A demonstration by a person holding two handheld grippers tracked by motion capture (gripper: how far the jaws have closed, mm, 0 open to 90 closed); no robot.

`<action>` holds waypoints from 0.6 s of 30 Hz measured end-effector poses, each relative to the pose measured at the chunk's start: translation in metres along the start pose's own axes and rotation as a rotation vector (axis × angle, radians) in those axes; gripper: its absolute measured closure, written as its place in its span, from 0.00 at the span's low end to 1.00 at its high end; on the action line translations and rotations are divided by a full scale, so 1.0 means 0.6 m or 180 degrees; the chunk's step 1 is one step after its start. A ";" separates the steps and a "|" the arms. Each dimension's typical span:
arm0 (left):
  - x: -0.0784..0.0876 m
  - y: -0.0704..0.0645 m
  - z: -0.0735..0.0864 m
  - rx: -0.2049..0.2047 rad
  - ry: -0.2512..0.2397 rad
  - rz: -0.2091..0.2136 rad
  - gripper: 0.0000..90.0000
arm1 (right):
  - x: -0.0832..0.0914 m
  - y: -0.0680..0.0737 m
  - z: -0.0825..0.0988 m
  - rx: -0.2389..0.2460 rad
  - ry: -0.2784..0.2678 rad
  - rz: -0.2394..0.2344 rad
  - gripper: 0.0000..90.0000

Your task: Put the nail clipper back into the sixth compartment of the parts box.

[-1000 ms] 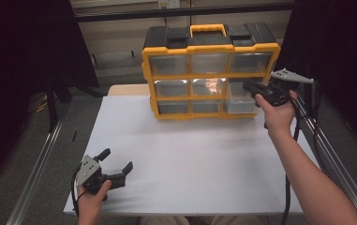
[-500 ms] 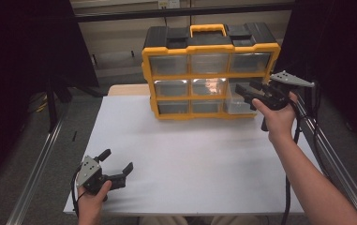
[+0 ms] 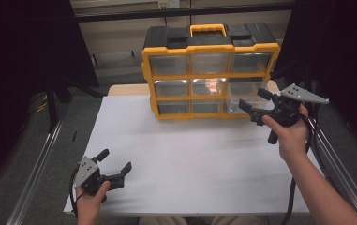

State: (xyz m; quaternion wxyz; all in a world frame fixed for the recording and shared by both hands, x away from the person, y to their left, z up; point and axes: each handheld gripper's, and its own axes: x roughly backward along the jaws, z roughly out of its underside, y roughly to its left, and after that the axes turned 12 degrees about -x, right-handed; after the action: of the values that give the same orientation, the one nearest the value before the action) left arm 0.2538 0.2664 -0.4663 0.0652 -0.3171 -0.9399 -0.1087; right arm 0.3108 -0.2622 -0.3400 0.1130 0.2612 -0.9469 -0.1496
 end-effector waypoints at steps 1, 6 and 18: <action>0.000 0.001 0.001 0.0001 0.0003 0.0025 0.02 | 0.008 0.005 0.008 0.0034 -0.0007 -0.0077 0.10; 0.002 0.001 -0.001 -0.0014 0.0000 0.0002 0.02 | 0.029 0.017 0.037 0.0061 -0.0042 -0.0236 0.08; 0.000 0.000 0.000 0.0000 0.0006 0.0009 0.02 | 0.071 0.014 0.104 0.0116 0.0024 -0.0362 0.05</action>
State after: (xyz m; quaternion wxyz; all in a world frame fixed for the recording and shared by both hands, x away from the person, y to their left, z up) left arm 0.2538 0.2665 -0.4665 0.0662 -0.3184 -0.9393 -0.1090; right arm 0.2532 -0.2638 -0.3896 0.1032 0.3171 -0.9327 -0.1375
